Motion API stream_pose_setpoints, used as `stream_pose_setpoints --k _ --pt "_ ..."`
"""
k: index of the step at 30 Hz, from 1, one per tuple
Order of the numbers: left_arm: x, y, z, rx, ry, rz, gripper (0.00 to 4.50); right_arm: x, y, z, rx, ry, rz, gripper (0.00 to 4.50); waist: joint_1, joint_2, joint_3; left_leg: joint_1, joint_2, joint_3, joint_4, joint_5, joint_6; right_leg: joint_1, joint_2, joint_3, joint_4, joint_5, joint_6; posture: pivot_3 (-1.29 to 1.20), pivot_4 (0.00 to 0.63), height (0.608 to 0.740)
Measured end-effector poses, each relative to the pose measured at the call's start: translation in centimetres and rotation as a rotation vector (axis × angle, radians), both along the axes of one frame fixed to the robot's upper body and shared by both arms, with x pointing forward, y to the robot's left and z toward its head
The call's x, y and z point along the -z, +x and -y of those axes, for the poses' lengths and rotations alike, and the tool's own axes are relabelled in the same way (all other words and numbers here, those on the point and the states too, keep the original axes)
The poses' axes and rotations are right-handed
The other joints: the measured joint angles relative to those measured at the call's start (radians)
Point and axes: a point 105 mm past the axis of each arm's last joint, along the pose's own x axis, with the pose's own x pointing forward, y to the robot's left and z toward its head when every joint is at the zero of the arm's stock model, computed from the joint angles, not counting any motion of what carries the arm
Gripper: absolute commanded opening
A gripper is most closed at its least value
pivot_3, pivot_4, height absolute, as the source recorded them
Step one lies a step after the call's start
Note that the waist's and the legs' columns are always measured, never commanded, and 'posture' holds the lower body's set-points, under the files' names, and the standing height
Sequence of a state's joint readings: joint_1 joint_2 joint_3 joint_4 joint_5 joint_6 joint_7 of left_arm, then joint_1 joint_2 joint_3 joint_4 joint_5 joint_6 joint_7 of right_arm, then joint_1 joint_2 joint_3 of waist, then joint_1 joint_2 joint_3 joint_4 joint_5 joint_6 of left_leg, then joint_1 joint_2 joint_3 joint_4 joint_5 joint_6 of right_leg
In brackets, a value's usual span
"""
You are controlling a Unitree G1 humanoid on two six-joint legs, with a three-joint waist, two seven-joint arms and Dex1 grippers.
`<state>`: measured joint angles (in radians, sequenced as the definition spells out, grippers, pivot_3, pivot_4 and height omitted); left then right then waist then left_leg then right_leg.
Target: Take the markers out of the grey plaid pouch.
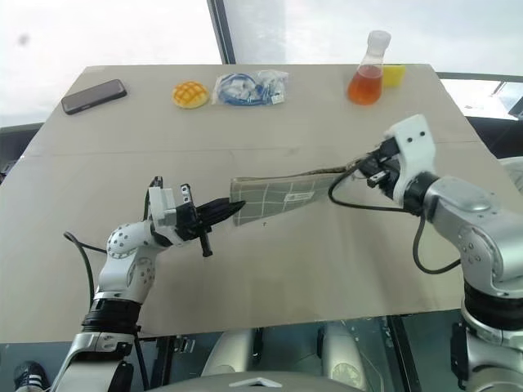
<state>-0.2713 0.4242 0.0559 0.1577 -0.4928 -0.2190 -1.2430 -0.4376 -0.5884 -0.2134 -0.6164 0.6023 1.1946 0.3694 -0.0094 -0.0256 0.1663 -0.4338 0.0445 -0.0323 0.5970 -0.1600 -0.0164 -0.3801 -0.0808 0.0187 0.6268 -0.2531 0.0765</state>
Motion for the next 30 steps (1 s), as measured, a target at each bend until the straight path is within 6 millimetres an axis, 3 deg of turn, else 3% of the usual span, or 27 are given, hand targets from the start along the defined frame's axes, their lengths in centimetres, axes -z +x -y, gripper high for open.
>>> stream_pose_setpoints --k 5,8,10,12,17,21,25,30 --pt "0.3 -0.1 0.6 0.004 0.01 0.029 0.0 0.5 -1.7 -1.1 -0.1 -0.008 -0.028 1.78 -0.001 0.0 0.0 0.0 0.0 0.0 0.0 0.0 0.0 0.0 0.0 0.0 0.0 0.0 0.0 0.0 0.15 0.74" --pt "0.5 -0.1 0.7 0.002 0.022 0.051 0.0 -0.3 -2.2 -1.2 -0.138 0.014 -0.009 0.96 -0.001 0.0 0.0 0.0 0.0 0.0 0.001 0.0 0.0 0.0 0.0 0.0 0.0 0.0 0.0 0.0 0.15 0.74" --pt "0.5 -0.2 0.8 0.002 0.03 0.066 0.0 -0.3 -2.7 -1.8 -0.189 0.028 -0.027 0.07 -0.001 0.0 0.0 0.0 0.0 0.0 0.001 0.0 0.0 0.0 0.0 0.0 0.0 0.0 0.0 0.0 0.15 0.74" --pt "0.6 -0.2 0.9 0.004 0.04 0.076 0.0 -0.2 -3.2 -2.1 -0.228 0.028 -0.051 0.07 0.0 0.0 0.0 0.0 0.0 0.0 0.001 0.0 0.0 0.0 0.0 0.0 0.0 0.0 0.0 0.0 0.15 0.74" --pt "0.6 -0.2 0.7 -0.01 0.051 0.09 0.0 1.5 -5.7 1.4 -0.213 -0.055 -0.202 0.07 0.021 0.0 0.0 -0.001 -0.001 0.0 0.001 -0.001 0.002 0.0 -0.001 0.0 -0.001 0.0 0.0 0.0 0.15 0.74" --pt "0.6 -0.2 0.7 -0.009 0.052 0.091 0.0 0.4 -6.7 -0.2 -0.318 0.013 -0.172 0.07 0.013 0.0 0.0 0.001 0.002 0.0 0.002 -0.001 0.002 0.001 0.001 0.0 0.0 0.0 0.0 0.0 0.15 0.74" --pt "0.6 -0.3 0.7 -0.01 0.056 0.097 0.0 -0.2 -5.9 -1.9 -0.331 0.038 -0.112 0.07 0.009 0.0 0.0 0.001 0.002 0.0 0.003 -0.001 0.001 0.001 0.001 0.0 0.0 0.0 0.0 0.0 0.15 0.74" --pt "0.7 -0.4 0.5 -0.017 0.062 0.098 0.0 0.8 -5.5 -1.3 -0.298 0.044 -0.157 0.07 0.021 0.0 0.0 -0.001 0.001 0.001 0.003 -0.001 0.002 0.001 0.0 0.0 -0.001 0.0 -0.001 0.0 0.15 0.74"
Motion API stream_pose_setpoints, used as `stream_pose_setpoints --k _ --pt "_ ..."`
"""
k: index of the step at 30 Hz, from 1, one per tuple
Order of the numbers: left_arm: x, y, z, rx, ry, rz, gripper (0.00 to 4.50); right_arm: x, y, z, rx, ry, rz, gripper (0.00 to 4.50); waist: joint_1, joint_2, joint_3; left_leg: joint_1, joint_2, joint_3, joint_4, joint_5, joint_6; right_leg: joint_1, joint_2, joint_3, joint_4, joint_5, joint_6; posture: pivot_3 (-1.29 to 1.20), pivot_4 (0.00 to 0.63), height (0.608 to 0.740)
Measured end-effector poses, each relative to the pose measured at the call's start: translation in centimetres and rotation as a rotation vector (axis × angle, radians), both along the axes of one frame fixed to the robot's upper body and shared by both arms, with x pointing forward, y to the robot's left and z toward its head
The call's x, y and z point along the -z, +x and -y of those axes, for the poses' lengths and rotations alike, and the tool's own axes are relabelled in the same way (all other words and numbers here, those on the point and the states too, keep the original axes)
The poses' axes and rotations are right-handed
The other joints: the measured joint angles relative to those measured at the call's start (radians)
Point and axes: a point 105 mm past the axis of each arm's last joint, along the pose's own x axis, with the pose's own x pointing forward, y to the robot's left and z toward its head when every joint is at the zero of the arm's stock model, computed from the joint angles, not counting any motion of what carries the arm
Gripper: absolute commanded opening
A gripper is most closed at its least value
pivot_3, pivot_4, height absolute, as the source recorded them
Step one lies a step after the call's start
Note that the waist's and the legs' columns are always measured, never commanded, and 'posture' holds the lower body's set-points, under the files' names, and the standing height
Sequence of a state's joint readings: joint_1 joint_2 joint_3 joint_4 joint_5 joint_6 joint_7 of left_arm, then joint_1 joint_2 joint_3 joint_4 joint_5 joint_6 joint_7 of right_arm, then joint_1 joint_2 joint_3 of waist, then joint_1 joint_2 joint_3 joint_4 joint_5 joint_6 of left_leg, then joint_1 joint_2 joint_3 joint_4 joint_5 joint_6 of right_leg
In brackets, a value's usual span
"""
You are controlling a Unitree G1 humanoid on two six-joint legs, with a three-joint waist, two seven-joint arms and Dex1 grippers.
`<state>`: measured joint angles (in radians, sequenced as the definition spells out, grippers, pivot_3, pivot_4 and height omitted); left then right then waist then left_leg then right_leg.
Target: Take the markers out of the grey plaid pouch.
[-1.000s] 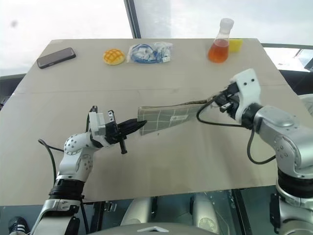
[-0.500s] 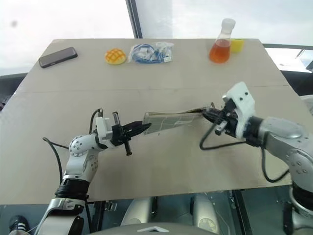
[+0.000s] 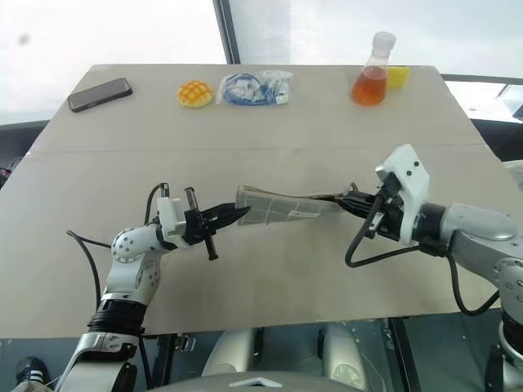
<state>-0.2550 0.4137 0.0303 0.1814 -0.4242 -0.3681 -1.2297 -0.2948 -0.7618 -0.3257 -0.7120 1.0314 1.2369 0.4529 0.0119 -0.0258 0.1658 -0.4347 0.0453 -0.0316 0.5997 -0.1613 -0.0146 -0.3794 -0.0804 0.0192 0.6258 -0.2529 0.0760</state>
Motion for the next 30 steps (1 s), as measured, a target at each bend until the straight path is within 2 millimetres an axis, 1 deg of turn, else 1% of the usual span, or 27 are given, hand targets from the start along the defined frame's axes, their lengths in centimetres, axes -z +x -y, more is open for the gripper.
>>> stream_pose_setpoints --k 1,3,6,7,9,10,11,12,14,17,18,19,21,22,23,24,25,26,27,28,29,30 --pt "0.0 0.0 0.0 -0.004 0.0 0.001 0.0 0.1 0.0 0.1 0.001 -0.005 -0.006 0.07 0.0 0.0 0.0 0.0 0.0 0.0 0.0 0.0 0.0 0.0 0.0 0.0 0.0 0.0 0.0 0.0 0.15 0.74" --pt "-0.1 -0.1 0.0 -0.008 0.001 0.007 0.0 -0.2 0.1 -0.6 -0.028 0.002 0.009 0.07 -0.001 0.0 0.0 0.001 0.001 0.0 -0.001 0.0 0.0 0.0 0.001 0.0 0.0 0.0 0.0 0.0 0.15 0.74" --pt "0.0 -0.1 0.3 0.001 0.014 0.007 0.0 -1.4 0.4 -3.6 -0.118 0.042 0.066 0.07 -0.014 0.0 0.0 0.002 0.002 -0.001 0.0 0.0 0.0 0.0 0.002 0.0 0.001 0.0 0.0 0.0 0.15 0.74" --pt "0.0 -0.2 0.4 0.004 0.016 0.006 0.0 -1.4 0.4 -4.0 -0.131 0.041 0.067 0.07 -0.016 0.0 0.0 0.002 0.002 -0.001 0.0 0.0 0.0 0.0 0.002 0.0 0.001 0.0 0.0 0.0 0.15 0.74" --pt "0.1 -0.2 0.7 0.006 0.023 0.006 0.0 -1.0 0.6 -6.6 -0.191 0.027 0.074 0.07 -0.023 0.0 0.0 0.002 0.002 -0.001 0.0 0.0 0.0 0.0 0.002 0.0 0.001 0.0 0.0 0.0 0.15 0.74" --pt "0.0 -0.3 1.0 0.014 0.026 0.011 0.0 -0.5 0.5 -8.1 -0.227 0.019 0.067 0.07 -0.024 0.0 0.0 0.002 0.002 -0.001 0.0 0.0 0.0 0.0 0.002 0.0 0.001 0.0 -0.001 0.0 0.15 0.74" --pt "-0.2 -0.4 1.4 0.024 0.02 0.019 0.0 0.0 0.4 -9.2 -0.259 0.006 0.056 0.07 -0.023 0.0 0.0 0.001 0.002 -0.001 0.0 0.0 0.0 0.0 0.002 0.0 0.001 0.0 -0.001 0.0 0.15 0.74" --pt "-0.3 -0.4 1.5 0.026 0.018 0.022 0.0 0.4 0.3 -10.1 -0.281 -0.005 0.047 0.07 -0.022 0.0 0.0 0.001 0.002 -0.001 0.0 0.0 0.0 0.0 0.002 0.0 0.001 0.0 0.0 0.0 0.15 0.74" --pt "-0.4 -0.3 1.4 0.018 0.017 0.02 0.0 0.5 0.7 -10.5 -0.28 -0.005 0.047 0.07 -0.019 0.0 0.0 0.0 0.001 -0.001 0.0 0.0 0.0 0.0 0.001 0.0 0.001 0.001 0.002 0.0 0.15 0.74" --pt "-0.5 -0.4 1.4 0.01 0.017 0.022 0.0 0.6 1.9 -9.2 -0.219 -0.044 0.059 0.07 -0.015 0.0 0.0 0.0 0.0 -0.001 0.0 0.0 0.0 0.0 0.001 0.0 0.0 0.001 0.002 0.0 0.15 0.74" --pt "-0.4 -0.5 1.3 0.008 0.02 0.02 0.0 0.6 2.3 -8.2 -0.183 -0.068 0.063 0.07 -0.015 0.0 0.0 0.0 0.0 -0.001 0.0 0.0 0.0 0.0 0.001 0.0 0.0 0.001 0.001 0.0 0.15 0.74" --pt "-0.1 -0.6 1.0 0.0 0.026 0.01 0.0 0.8 2.9 -6.5 -0.127 -0.096 0.06 0.07 -0.014 0.0 0.0 0.0 0.0 -0.001 0.0 0.0 0.0 0.0 0.001 0.0 0.0 0.0 0.0 0.0 0.15 0.74" --pt "0.1 -0.7 0.8 -0.007 0.027 0.002 0.0 0.7 3.4 -4.8 -0.072 -0.109 0.062 0.07 -0.016 0.0 0.0 0.001 0.001 -0.001 0.0 0.0 0.0 0.0 0.001 0.0 0.0 0.0 0.0 0.0 0.15 0.74" --pt "0.2 -0.7 0.8 -0.012 0.025 -0.001 0.0 0.7 3.7 -3.6 -0.029 -0.116 0.062 0.07 -0.017 0.0 0.0 0.001 0.001 -0.001 0.0 0.0 0.0 0.0 0.001 0.0 0.001 0.0 -0.001 0.0 0.15 0.74" --pt "0.1 -0.7 0.7 -0.015 0.024 -0.001 0.0 0.6 3.9 -2.9 -0.003 -0.124 0.065 0.07 -0.016 0.0 0.0 0.001 0.001 -0.001 0.0 0.0 0.0 0.0 0.001 0.0 0.001 0.0 -0.001 0.0 0.15 0.74" --pt "0.1 -0.6 0.6 -0.026 0.019 -0.001 0.0 0.7 4.2 -1.3 0.055 -0.143 0.066 0.07 -0.016 0.0 0.0 0.001 0.001 0.0 0.0 0.0 0.0 0.0 0.001 0.0 0.001 0.0 -0.001 0.0 0.15 0.74" --pt "0.0 -0.5 0.5 -0.03 0.017 0.0 0.0 0.7 4.3 -0.9 0.072 -0.148 0.067 0.07 -0.017 0.0 0.0 0.001 0.001 0.0 0.0 0.0 0.0 0.0 0.001 0.0 0.001 0.0 -0.001 0.0 0.15 0.74" --pt "0.0 -0.5 0.5 -0.033 0.016 0.001 0.0 0.7 4.4 -0.5 0.083 -0.152 0.07 0.47 -0.017 0.0 0.0 0.001 0.001 0.0 0.0 0.0 0.0 0.0 0.001 0.0 0.001 0.0 -0.001 0.0 0.15 0.74" --pt "0.1 -0.4 0.3 -0.039 0.016 0.0 0.0 0.8 4.1 0.3 0.088 -0.152 0.064 0.6 -0.017 0.0 0.0 0.001 0.001 0.0 0.0 0.0 0.0 0.0 0.001 0.0 0.001 0.0 0.0 0.0 0.15 0.74" --pt "0.1 -0.3 0.4 -0.039 0.016 0.0 0.0 0.8 3.8 0.4 0.076 -0.137 0.063 0.87 -0.018 0.0 0.0 0.001 0.001 0.0 0.0 0.0 0.0 0.0 0.001 0.0 0.001 0.0 0.0 0.0 0.15 0.74" --pt "0.2 -0.3 0.3 -0.042 0.017 -0.002 0.0 0.9 3.2 0.3 0.061 -0.124 0.056 1.25 -0.018 0.0 0.0 0.001 0.001 0.0 0.0 0.0 0.0 0.0 0.001 0.0 0.001 0.0 0.0 0.0 0.15 0.74" --pt "0.3 -0.2 0.2 -0.045 0.018 -0.005 0.0 1.1 2.9 0.2 0.049 -0.121 0.052 1.25 -0.018 0.0 0.0 0.001 0.001 0.0 0.0 0.0 0.0 0.0 0.001 0.0 0.001 0.0 0.0 0.0 0.15 0.74"
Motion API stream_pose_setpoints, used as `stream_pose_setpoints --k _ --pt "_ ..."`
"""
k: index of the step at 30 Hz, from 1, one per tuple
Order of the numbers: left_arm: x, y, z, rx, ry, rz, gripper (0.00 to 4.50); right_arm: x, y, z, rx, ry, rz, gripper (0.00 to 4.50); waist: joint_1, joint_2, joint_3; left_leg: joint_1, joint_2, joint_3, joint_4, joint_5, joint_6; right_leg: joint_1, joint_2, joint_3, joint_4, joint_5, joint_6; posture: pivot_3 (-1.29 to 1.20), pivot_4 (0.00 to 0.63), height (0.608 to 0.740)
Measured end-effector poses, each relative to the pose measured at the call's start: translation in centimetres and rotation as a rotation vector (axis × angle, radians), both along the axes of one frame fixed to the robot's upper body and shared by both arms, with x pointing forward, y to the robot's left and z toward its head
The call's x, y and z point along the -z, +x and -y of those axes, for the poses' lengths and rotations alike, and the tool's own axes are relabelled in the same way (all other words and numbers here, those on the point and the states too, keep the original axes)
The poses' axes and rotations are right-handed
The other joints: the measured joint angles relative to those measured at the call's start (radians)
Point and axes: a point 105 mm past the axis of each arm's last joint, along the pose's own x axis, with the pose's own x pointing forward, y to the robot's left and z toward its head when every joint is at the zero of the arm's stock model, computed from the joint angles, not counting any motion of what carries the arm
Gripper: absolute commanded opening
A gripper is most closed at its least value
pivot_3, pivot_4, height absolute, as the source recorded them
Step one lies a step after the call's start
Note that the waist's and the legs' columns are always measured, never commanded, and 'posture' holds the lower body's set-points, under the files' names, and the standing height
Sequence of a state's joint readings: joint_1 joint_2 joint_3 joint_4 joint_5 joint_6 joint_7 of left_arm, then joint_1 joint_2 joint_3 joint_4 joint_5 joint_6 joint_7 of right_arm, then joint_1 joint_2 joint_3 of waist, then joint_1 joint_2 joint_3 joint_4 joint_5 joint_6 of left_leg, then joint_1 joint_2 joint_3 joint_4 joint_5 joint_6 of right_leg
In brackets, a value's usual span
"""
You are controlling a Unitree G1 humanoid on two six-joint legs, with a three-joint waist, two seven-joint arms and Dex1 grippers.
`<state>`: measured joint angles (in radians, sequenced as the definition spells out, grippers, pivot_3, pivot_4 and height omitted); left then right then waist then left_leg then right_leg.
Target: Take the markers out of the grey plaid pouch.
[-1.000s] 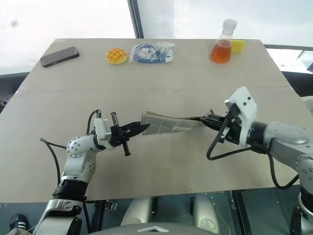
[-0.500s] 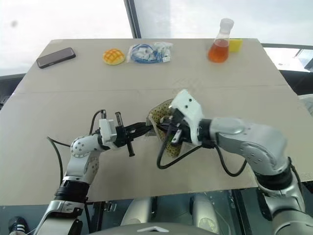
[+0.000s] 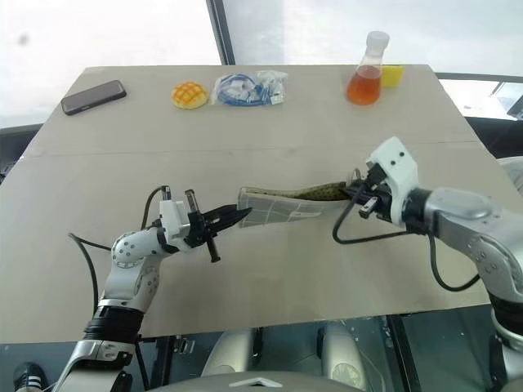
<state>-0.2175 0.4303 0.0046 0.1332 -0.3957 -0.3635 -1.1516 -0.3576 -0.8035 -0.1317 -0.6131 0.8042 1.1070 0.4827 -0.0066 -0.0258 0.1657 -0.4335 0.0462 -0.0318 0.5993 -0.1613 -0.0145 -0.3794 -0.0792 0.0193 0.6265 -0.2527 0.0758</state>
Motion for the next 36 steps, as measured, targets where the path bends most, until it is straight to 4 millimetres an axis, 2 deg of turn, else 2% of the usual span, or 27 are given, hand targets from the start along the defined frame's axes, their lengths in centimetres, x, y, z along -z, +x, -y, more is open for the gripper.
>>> stream_pose_setpoints --k 4,9,12,14,17,18,19,22,23,31,34,36 --pt "0.2 0.2 -0.1 -0.004 0.004 0.004 0.0 1.3 -3.1 -0.1 -0.066 0.032 -0.086 1.25 0.005 0.0 0.0 -0.001 0.0 0.0 0.0 0.0 0.0 0.0 0.0 0.0 0.0 0.0 0.0 0.0 0.15 0.74" --pt "0.2 0.3 -0.2 -0.001 0.012 0.017 0.0 0.5 -5.6 2.6 -0.02 0.106 -0.147 1.25 0.018 0.0 0.0 0.001 0.0 0.0 0.001 0.0 0.0 0.001 0.0 0.0 0.0 0.0 0.0 0.0 0.15 0.74" --pt "0.4 0.2 -0.3 0.009 0.021 0.021 0.0 -0.4 -6.2 2.9 -0.019 0.134 -0.137 1.25 0.017 0.0 0.0 0.001 0.001 0.001 0.002 0.0 0.0 0.001 0.0 0.0 0.0 0.0 0.0 0.0 0.15 0.74" --pt "0.5 0.3 -0.3 0.016 0.027 0.023 0.0 -1.1 -5.9 2.4 -0.03 0.147 -0.106 1.25 0.016 0.0 0.0 0.001 0.001 0.001 0.002 0.0 0.0 0.001 0.0 0.0 0.0 0.0 0.0 0.0 0.15 0.74" --pt "0.3 0.3 -0.3 0.032 0.038 0.04 0.0 -2.0 -4.3 0.0 -0.071 0.189 -0.029 1.25 0.009 -0.001 -0.001 0.001 0.001 0.001 0.003 0.0 0.0 0.001 0.0 0.0 0.0 0.0 -0.001 0.0 0.15 0.74" --pt "0.2 0.3 -0.2 0.039 0.041 0.044 0.0 -2.0 -3.7 -0.8 -0.079 0.2 -0.02 1.03 0.009 -0.001 -0.001 0.001 0.001 0.001 0.003 0.0 0.0 0.001 0.0 0.0 0.0 0.0 -0.001 0.0 0.15 0.74" --pt "0.2 0.3 -0.1 0.044 0.041 0.048 0.0 -1.8 -3.3 -1.5 -0.083 0.198 -0.024 0.76 0.009 -0.001 -0.001 0.0 0.001 0.0 0.003 0.0 0.0 0.001 0.0 0.0 0.0 0.001 -0.001 0.0 0.15 0.74" --pt "0.2 0.3 -0.2 0.042 0.043 0.049 0.0 -0.6 -2.4 -3.0 -0.109 0.177 -0.055 0.76 0.017 -0.001 -0.001 -0.002 0.0 0.0 0.002 0.0 0.0 0.0 0.0 0.0 -0.001 0.001 -0.001 0.0 0.15 0.74" --pt "0.2 0.3 -0.2 0.043 0.042 0.053 0.0 0.1 -2.0 -3.8 -0.13 0.161 -0.075 0.1 0.018 -0.001 -0.001 -0.002 0.0 0.0 0.001 0.0 0.0 0.0 0.0 0.0 -0.001 0.001 -0.001 0.0 0.15 0.74" --pt "0.6 0.0 -0.3 0.035 0.032 0.037 0.0 4.0 -1.4 -5.9 -0.21 -0.016 -0.12 0.04 0.016 -0.001 -0.001 0.0 0.001 0.0 0.001 0.0 0.0 0.0 0.0 0.0 0.0 0.001 -0.001 0.0 0.15 0.74" --pt "0.7 -0.2 -0.1 0.041 0.027 0.033 0.0 5.0 0.1 -6.4 -0.228 -0.149 -0.022 0.76 0.009 0.0 0.0 0.001 0.001 0.001 0.002 0.0 0.0 -0.001 0.0 0.0 0.0 0.001 -0.001 0.0 0.15 0.74" --pt "0.8 -0.3 0.0 0.046 0.026 0.028 0.0 5.6 1.1 -6.3 -0.256 -0.267 0.066 1.77 0.01 0.0 0.0 0.001 0.001 0.0 0.002 0.0 0.0 -0.001 0.0 0.0 0.0 0.001 -0.001 0.0 0.15 0.74"
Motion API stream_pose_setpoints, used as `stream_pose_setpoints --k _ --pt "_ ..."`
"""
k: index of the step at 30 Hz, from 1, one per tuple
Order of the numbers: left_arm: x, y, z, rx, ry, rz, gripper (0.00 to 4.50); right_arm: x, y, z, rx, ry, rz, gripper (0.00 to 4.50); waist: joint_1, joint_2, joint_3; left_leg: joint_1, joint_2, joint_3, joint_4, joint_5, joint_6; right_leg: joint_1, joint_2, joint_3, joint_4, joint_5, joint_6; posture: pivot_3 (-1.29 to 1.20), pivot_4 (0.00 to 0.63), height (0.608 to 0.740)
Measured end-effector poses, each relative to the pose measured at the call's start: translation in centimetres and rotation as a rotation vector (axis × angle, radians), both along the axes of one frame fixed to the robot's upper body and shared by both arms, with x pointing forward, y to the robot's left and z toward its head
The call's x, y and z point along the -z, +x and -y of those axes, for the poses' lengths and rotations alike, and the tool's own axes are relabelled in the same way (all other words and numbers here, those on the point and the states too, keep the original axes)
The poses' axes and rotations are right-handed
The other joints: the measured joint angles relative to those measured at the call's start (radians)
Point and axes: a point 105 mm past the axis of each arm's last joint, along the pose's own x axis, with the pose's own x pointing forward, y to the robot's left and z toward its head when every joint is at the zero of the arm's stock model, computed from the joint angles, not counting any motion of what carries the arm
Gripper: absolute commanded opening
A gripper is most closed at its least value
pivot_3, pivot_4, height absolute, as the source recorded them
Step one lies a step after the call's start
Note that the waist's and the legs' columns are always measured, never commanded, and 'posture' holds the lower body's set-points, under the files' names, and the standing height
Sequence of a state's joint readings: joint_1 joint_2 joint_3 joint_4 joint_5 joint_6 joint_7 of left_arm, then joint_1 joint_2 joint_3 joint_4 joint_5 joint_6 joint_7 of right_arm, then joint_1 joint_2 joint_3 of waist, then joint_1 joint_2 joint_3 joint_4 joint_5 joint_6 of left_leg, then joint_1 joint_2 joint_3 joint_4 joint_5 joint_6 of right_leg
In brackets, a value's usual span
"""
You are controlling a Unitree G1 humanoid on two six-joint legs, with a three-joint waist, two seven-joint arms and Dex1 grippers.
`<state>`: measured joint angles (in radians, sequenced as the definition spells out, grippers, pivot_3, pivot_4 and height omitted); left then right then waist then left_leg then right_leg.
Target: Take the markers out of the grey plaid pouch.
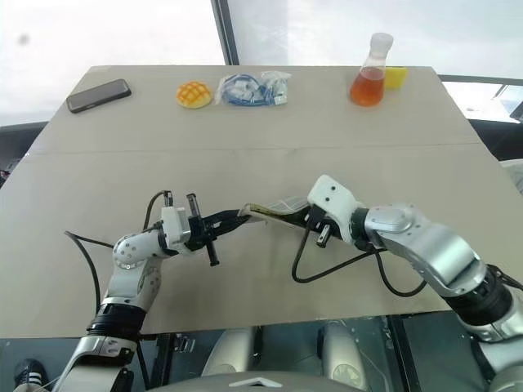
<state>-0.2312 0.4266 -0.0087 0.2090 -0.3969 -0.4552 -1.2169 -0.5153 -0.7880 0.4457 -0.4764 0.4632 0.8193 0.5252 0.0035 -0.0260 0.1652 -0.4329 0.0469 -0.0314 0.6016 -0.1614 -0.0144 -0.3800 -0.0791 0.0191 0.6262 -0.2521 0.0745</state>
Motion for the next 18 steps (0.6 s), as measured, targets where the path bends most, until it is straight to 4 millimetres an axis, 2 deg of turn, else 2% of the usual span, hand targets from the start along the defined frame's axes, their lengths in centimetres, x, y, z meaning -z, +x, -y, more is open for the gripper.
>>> stream_pose_setpoints --k 2,6,10,16,18 --pt "0.1 0.0 0.1 0.002 -0.002 -0.008 0.0 0.2 1.4 -0.3 -0.004 -0.055 0.107 2.64 -0.003 0.0 0.0 0.0 0.0 0.0 0.0 0.0 0.0 0.0 0.0 0.0 0.0 0.0 0.0 0.0 0.15 0.74" --pt "0.1 0.0 0.3 0.01 -0.005 -0.017 0.0 0.4 2.7 -0.7 -0.055 -0.173 0.27 2.64 -0.005 0.0 0.0 0.0 0.0 0.0 -0.001 0.0 0.0 0.0 0.001 0.0 0.0 0.001 0.002 0.0 0.15 0.74" --pt "0.6 -0.3 1.1 0.045 -0.006 -0.044 0.0 2.1 3.9 -1.8 -0.121 -0.285 0.381 2.64 -0.012 0.0 0.0 0.0 0.0 0.0 -0.002 0.0 0.0 0.0 0.001 0.0 0.0 0.001 0.002 0.0 0.15 0.74" --pt "0.9 -0.5 1.5 0.07 -0.005 -0.068 0.0 2.9 6.4 -4.5 -0.129 -0.247 0.533 2.64 -0.02 -0.002 -0.003 0.004 0.001 0.0 -0.001 0.0 0.0 0.002 0.003 0.0 0.002 0.001 0.001 0.0 0.15 0.74" --pt "0.9 -0.4 1.6 0.07 -0.008 -0.078 0.0 3.1 6.9 -5.0 -0.111 -0.202 0.538 2.1 -0.02 -0.002 -0.003 0.004 0.002 -0.001 -0.001 0.0 0.0 0.002 0.003 0.0 0.003 0.001 0.001 0.0 0.15 0.74"
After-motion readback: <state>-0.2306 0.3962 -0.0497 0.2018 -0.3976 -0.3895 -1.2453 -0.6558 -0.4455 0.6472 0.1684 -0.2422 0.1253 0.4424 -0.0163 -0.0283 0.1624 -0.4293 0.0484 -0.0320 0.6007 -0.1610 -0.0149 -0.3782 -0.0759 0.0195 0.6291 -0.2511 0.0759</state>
